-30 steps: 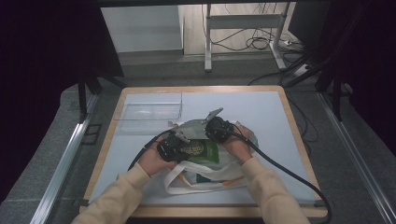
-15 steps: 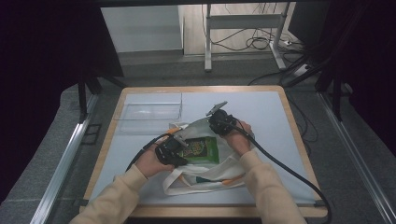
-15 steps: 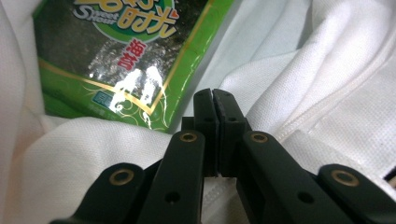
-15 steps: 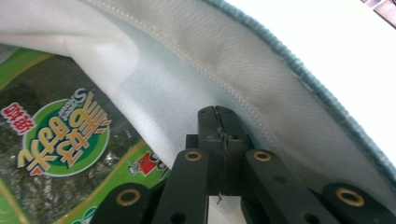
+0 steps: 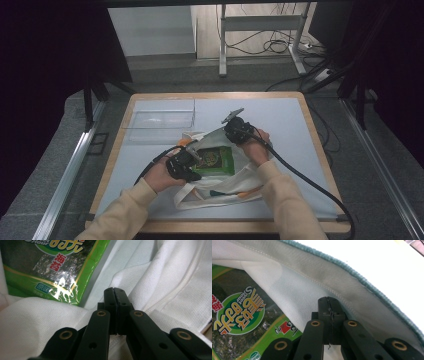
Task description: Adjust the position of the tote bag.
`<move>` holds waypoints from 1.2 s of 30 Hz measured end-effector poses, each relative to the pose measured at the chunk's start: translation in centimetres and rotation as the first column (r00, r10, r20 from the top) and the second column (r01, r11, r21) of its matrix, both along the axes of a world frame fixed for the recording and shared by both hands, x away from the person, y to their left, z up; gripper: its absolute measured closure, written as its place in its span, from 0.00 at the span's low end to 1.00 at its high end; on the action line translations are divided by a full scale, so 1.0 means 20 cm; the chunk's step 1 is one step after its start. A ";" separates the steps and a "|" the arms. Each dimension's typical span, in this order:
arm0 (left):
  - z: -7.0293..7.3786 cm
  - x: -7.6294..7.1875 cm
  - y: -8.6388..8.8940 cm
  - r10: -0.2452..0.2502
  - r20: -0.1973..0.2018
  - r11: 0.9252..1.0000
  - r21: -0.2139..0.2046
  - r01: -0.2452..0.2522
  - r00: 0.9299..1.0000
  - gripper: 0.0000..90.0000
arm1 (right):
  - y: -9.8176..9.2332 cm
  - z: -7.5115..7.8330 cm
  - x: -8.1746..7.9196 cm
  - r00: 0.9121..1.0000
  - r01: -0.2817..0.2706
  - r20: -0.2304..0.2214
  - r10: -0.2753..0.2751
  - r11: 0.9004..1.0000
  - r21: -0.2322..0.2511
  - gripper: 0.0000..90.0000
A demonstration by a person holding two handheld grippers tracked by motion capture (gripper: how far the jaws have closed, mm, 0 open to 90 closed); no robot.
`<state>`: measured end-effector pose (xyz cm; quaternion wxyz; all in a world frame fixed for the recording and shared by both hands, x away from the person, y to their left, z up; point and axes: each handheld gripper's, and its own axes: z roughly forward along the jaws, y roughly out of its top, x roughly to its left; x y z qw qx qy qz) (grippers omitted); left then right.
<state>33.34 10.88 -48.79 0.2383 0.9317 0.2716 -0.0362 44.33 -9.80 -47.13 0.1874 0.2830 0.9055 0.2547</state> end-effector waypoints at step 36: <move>0.29 -0.11 0.31 0.166 0.188 0.951 -0.291 -0.107 0.968 1.00 | -0.08 0.18 -0.41 0.989 -0.143 -0.019 0.147 0.980 0.137 0.98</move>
